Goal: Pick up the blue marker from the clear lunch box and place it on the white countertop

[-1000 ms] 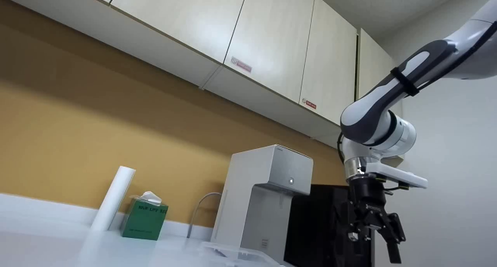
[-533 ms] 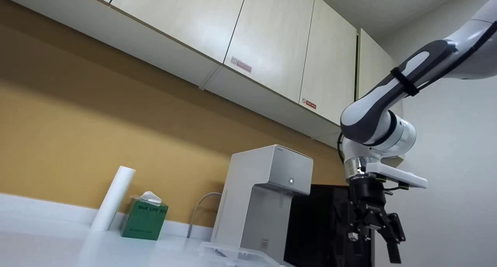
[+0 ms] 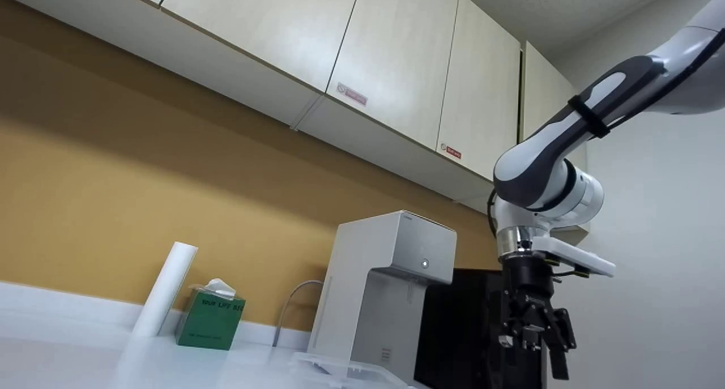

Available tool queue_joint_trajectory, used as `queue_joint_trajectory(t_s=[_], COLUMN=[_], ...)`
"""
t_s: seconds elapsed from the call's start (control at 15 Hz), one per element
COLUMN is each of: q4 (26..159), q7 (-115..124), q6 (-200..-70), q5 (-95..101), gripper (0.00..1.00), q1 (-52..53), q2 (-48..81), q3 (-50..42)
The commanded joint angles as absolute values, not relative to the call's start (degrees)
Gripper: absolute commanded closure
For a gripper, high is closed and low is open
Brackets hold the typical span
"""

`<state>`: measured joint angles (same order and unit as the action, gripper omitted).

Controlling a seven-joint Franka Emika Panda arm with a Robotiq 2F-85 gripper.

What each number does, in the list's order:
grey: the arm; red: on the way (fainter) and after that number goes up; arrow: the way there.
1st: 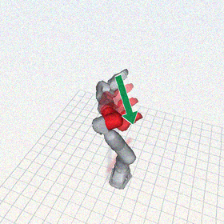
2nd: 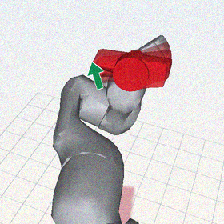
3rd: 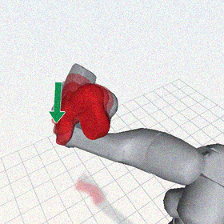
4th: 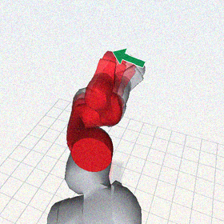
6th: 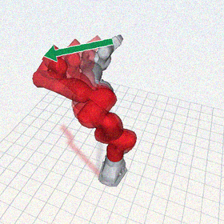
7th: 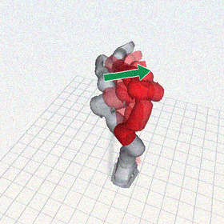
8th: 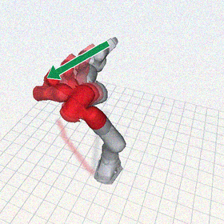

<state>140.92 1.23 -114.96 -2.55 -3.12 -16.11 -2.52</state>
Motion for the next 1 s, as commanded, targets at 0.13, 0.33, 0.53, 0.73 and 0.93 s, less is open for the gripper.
queue_joint_trajectory(t_s=[0.13,0.33,0.53,0.73,0.93], q4=[141.22,140.24,139.53,140.24,140.23], q7=[-7.61,-13.03,-19.74,-20.37,-21.84], q6=[-121.97,-122.14,-120.71,-122.12,-122.02], q5=[-2.4,-0.96,-0.08,-0.92,-0.89], gripper=[0.0,0.0,0.0,0.0,0.0], q1=[1.71,4.26,6.56,7.14,7.57], q2=[-17.65,-18.05,-19.11,-18.78,-19.39], q3=[0.03,1.49,2.22,2.08,2.08])
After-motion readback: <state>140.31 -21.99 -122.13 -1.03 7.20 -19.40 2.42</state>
